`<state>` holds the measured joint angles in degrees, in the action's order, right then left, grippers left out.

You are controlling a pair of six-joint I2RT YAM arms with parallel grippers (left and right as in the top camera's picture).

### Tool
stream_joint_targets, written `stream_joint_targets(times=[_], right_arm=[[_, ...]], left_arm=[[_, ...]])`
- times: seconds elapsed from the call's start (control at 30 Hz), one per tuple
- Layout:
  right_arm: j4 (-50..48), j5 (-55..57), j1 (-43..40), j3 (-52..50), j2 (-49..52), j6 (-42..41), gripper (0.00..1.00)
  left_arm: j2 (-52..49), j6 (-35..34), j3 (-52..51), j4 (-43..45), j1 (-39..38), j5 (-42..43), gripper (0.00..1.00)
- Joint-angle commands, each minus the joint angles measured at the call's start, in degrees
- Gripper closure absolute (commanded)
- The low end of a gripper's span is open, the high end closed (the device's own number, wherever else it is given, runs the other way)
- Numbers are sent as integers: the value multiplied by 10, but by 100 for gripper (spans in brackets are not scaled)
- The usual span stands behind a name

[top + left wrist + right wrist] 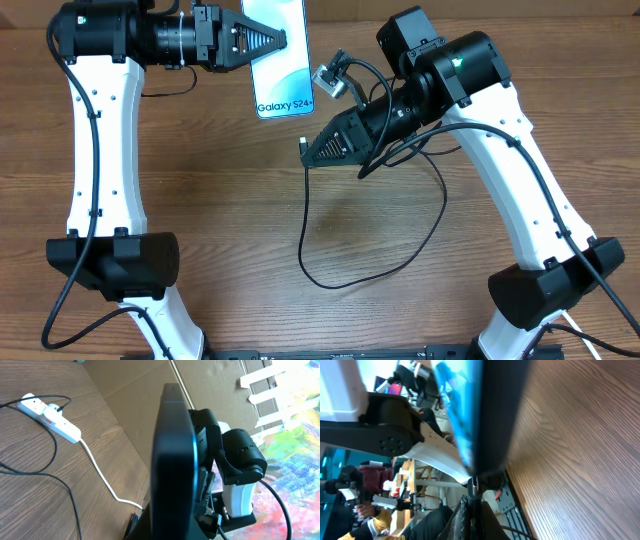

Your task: Plug charger to phone and switch on socket

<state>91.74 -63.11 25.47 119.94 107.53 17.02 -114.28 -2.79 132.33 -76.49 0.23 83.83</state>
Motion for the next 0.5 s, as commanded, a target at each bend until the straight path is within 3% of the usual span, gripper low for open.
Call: stream_joint_targets(times=[0.0,0.47], right_arm=[[-7,-43,-1,-1,-16,13,96],[-61,-75,-1,-1,-16,-5,96]], left_arm=[[2,2,1,2,2,29,96],[2,-27,1,2,1,33,96]])
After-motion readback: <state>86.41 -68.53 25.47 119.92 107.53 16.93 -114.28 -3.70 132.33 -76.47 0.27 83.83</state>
